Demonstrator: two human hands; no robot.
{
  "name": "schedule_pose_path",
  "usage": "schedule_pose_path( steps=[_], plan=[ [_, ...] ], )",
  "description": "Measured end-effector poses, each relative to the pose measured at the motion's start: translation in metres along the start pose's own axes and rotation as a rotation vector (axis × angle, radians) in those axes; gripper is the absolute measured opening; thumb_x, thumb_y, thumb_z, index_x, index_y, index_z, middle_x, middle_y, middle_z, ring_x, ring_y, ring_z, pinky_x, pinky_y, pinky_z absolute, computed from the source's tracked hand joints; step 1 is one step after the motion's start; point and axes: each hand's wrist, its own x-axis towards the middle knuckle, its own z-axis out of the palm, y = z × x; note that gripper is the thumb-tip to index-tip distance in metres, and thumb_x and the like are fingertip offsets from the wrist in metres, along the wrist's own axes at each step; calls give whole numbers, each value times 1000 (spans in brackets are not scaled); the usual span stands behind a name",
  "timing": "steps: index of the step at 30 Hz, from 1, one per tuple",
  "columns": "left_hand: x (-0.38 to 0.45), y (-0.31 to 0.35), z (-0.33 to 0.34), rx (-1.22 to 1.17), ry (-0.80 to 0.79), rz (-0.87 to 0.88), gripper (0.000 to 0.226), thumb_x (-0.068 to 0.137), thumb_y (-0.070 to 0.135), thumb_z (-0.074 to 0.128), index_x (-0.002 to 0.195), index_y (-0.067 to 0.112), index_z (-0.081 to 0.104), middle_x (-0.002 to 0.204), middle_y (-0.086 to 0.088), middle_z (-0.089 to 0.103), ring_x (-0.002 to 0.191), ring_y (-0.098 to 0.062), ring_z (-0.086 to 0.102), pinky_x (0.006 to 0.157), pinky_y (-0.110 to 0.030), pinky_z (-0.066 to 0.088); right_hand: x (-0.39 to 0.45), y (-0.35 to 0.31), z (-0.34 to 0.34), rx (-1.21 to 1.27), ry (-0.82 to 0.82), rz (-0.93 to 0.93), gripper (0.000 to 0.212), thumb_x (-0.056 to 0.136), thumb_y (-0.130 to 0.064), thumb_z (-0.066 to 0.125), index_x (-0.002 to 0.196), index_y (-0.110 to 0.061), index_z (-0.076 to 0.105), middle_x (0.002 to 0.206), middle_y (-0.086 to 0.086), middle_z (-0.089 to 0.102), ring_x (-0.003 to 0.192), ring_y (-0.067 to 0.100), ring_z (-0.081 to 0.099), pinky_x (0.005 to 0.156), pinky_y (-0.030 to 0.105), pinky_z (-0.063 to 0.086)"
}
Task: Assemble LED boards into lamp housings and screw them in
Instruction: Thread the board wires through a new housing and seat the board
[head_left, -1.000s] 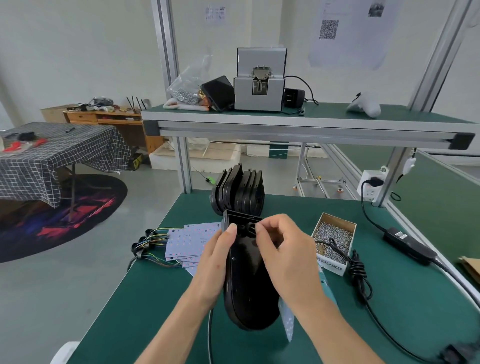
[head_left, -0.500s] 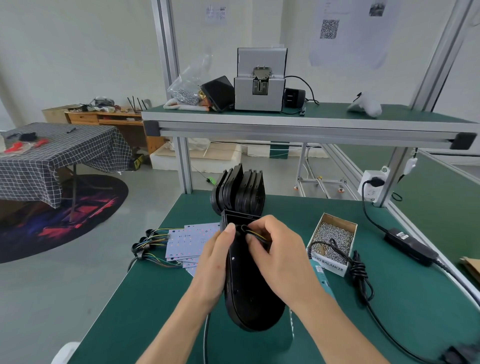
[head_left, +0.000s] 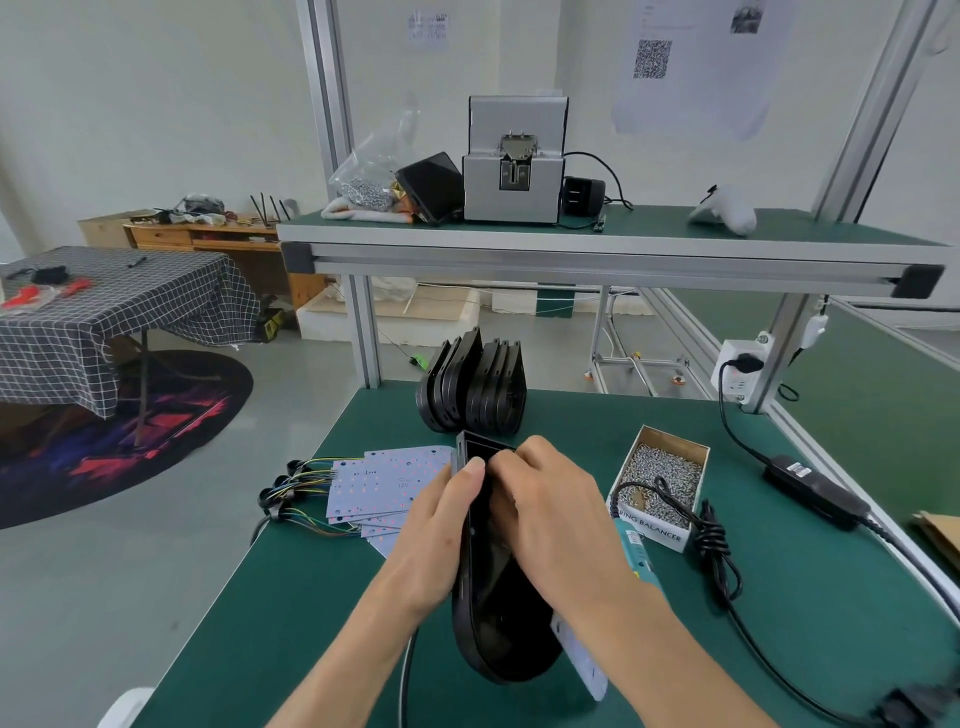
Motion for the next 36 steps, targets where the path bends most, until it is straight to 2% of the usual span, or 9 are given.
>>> schedule_pose_path(
  steps=[3, 7, 11, 15, 22, 26, 28, 31, 36],
  plan=[
    [0, -1, 2, 52, 2, -13, 43, 90, 65, 50, 84, 23, 58, 87, 7, 59, 84, -14, 52, 91, -55, 47, -1, 4, 0, -26, -61, -1, 15, 97, -25, 51, 85, -16, 55, 82, -1, 42, 67, 25, 45, 56, 42, 42],
    [2, 0, 4, 69, 10, -20, 33, 93, 65, 48, 89, 37, 66, 92, 17, 67, 90, -8, 61, 89, -40, 47, 6, 9, -4, 100, 0, 65, 14, 96, -27, 56, 88, -18, 62, 82, -4, 55, 74, 26, 56, 67, 44, 48],
    [4, 2, 3, 27, 17, -30, 43, 94, 63, 50, 106, 28, 72, 107, 7, 74, 105, -12, 67, 98, -40, 47, 10, 12, -8, 288, 66, 162, 12, 93, -32, 74, 92, -21, 71, 85, -9, 69, 80, 13, 63, 73, 30, 49],
    [3, 3, -2, 21, 31, -46, 47, 94, 63, 50, 110, 26, 74, 112, 3, 76, 110, -13, 68, 99, -39, 47, 10, 22, -14, 337, -106, 100, 14, 93, -25, 75, 106, -26, 78, 94, -13, 71, 90, 5, 63, 80, 16, 45],
    [0, 3, 8, 247, 50, -24, 41, 89, 73, 45, 102, 39, 64, 103, 11, 71, 105, -14, 65, 100, -48, 50, 12, 24, -7, 276, -55, 81, 9, 94, -16, 67, 94, -20, 75, 86, -6, 69, 82, 13, 63, 77, 35, 51],
    [1, 3, 9, 244, 35, -7, 44, 89, 75, 47, 105, 38, 63, 105, 10, 71, 108, -14, 65, 100, -49, 51, 7, 18, -1, 371, 49, 248, 6, 90, -24, 69, 89, -26, 74, 81, -13, 72, 81, 7, 64, 69, 19, 48],
    [2, 4, 10, 194, 52, -1, 46, 90, 73, 50, 107, 32, 65, 107, 5, 73, 108, -18, 67, 98, -50, 52, 5, 15, 2, 349, 102, 293, 5, 91, -30, 72, 89, -25, 74, 82, -12, 72, 79, 9, 66, 72, 28, 51],
    [4, 6, 11, 175, 79, 19, 47, 88, 74, 53, 101, 30, 65, 103, 3, 72, 102, -20, 67, 95, -50, 53, 2, 12, 2, 197, 109, 220, 14, 95, -36, 62, 89, -27, 72, 79, -10, 66, 75, 17, 62, 68, 40, 51],
    [7, 9, 8, 218, 82, 50, 57, 88, 73, 51, 106, 20, 62, 108, -7, 70, 107, -28, 65, 98, -55, 51, 2, 14, -5, 310, 17, 92, 20, 96, -21, 59, 87, -39, 63, 73, -28, 55, 72, -2, 53, 76, 44, 49]
  ],
)
